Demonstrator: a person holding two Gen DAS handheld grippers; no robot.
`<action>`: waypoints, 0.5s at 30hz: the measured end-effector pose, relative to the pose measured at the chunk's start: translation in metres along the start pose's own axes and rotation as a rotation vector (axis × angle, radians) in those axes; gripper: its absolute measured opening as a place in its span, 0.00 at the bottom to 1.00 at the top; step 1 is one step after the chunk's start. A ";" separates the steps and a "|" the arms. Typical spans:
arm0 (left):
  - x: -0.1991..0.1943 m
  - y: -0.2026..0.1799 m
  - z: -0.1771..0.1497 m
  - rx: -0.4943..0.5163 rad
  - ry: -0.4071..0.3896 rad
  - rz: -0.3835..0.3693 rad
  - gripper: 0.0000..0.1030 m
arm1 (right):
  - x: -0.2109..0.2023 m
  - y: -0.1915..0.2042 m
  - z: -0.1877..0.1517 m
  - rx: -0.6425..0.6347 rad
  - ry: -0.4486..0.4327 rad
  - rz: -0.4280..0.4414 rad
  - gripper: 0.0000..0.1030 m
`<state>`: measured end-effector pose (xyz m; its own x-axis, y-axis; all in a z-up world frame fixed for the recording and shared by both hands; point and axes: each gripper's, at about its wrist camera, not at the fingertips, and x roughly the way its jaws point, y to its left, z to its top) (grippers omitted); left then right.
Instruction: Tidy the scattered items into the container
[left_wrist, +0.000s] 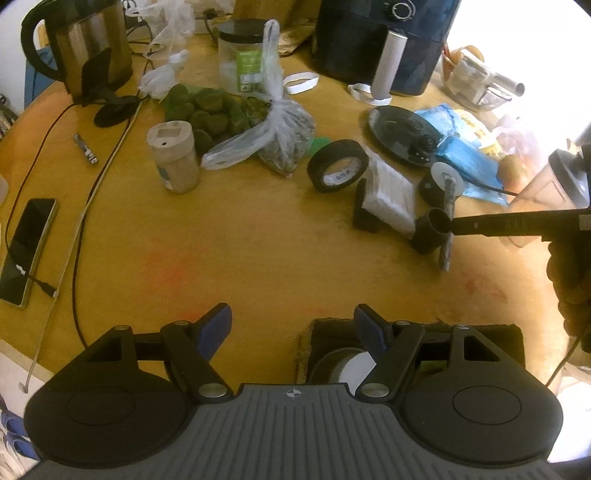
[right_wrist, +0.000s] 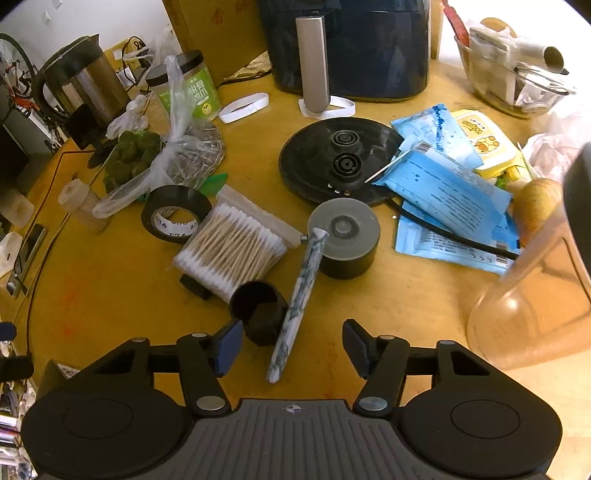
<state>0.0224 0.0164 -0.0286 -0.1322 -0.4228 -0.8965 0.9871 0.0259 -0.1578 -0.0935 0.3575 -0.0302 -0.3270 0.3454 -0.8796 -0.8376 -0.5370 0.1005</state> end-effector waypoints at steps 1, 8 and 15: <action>0.000 0.001 0.000 -0.004 0.001 0.002 0.70 | 0.001 0.000 0.001 0.005 -0.001 0.002 0.60; -0.002 0.009 0.000 -0.020 0.001 0.012 0.70 | 0.017 0.007 0.011 0.001 0.023 -0.005 0.46; -0.001 0.011 0.000 -0.020 0.007 0.008 0.70 | 0.024 0.019 0.011 -0.030 0.031 -0.038 0.19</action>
<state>0.0331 0.0173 -0.0292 -0.1250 -0.4166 -0.9005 0.9862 0.0475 -0.1589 -0.1216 0.3638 -0.0440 -0.2811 0.3421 -0.8966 -0.8354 -0.5471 0.0531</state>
